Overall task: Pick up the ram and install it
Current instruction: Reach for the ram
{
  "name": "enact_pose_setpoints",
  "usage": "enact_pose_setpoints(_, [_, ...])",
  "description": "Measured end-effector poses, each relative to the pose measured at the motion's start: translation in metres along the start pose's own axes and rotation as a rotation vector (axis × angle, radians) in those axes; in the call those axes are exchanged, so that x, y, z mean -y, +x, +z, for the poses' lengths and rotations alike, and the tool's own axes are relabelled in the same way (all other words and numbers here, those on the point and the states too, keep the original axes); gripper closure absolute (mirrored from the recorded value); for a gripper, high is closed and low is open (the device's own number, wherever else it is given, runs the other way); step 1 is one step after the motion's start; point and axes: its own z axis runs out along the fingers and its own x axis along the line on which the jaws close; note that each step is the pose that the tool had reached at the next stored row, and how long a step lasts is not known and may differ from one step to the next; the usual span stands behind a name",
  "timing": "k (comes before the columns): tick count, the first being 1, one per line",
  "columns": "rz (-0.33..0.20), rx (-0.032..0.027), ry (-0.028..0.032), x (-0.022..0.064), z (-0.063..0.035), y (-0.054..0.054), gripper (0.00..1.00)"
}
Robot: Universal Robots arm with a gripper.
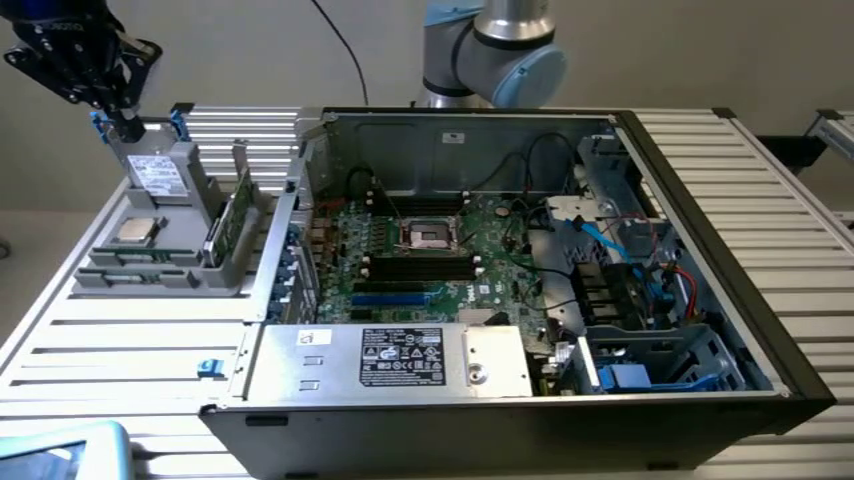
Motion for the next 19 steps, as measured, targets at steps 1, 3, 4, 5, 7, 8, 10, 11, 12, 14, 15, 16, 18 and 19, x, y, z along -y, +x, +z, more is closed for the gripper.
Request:
enact_pose_setpoints(1, [0.000, -0.0001, 0.0001, 0.0001, 0.0000, 0.004, 0.89])
enact_pose_setpoints(3, [0.000, -0.0001, 0.0000, 0.0004, 0.0002, 0.013, 0.89])
enact_pose_setpoints(4, [-0.001, 0.0000, 0.0000, 0.0006, 0.0003, 0.018, 0.89])
enact_pose_setpoints(5, [-0.001, -0.0001, 0.0000, 0.0009, 0.0004, 0.023, 0.89])
enact_pose_setpoints(7, [-0.001, -0.0001, 0.0000, 0.0013, 0.0007, 0.032, 0.89])
enact_pose_setpoints(8, [-0.001, 0.0000, -0.0001, 0.0016, 0.0008, 0.036, 0.89])
enact_pose_setpoints(10, [-0.002, -0.0002, 0.0000, 0.0022, 0.0008, 0.045, 0.89])
enact_pose_setpoints(11, [-0.002, -0.0004, 0.0000, 0.0024, 0.0009, 0.048, 0.89])
enact_pose_setpoints(12, [-0.002, -0.0008, 0.0000, 0.0026, 0.0009, 0.051, 0.89])
enact_pose_setpoints(14, [-0.002, -0.0016, 0.0001, 0.0030, 0.0009, 0.057, 0.89])
enact_pose_setpoints(15, [-0.002, -0.0020, 0.0001, 0.0032, 0.0009, 0.061, 0.89])
enact_pose_setpoints(16, [-0.002, -0.0022, 0.0001, 0.0035, 0.0009, 0.064, 0.89])
enact_pose_setpoints(18, [-0.002, -0.0034, 0.0002, 0.0038, 0.0010, 0.069, 0.89])
enact_pose_setpoints(19, [-0.002, -0.0036, 0.0002, 0.0039, 0.0010, 0.069, 0.89])
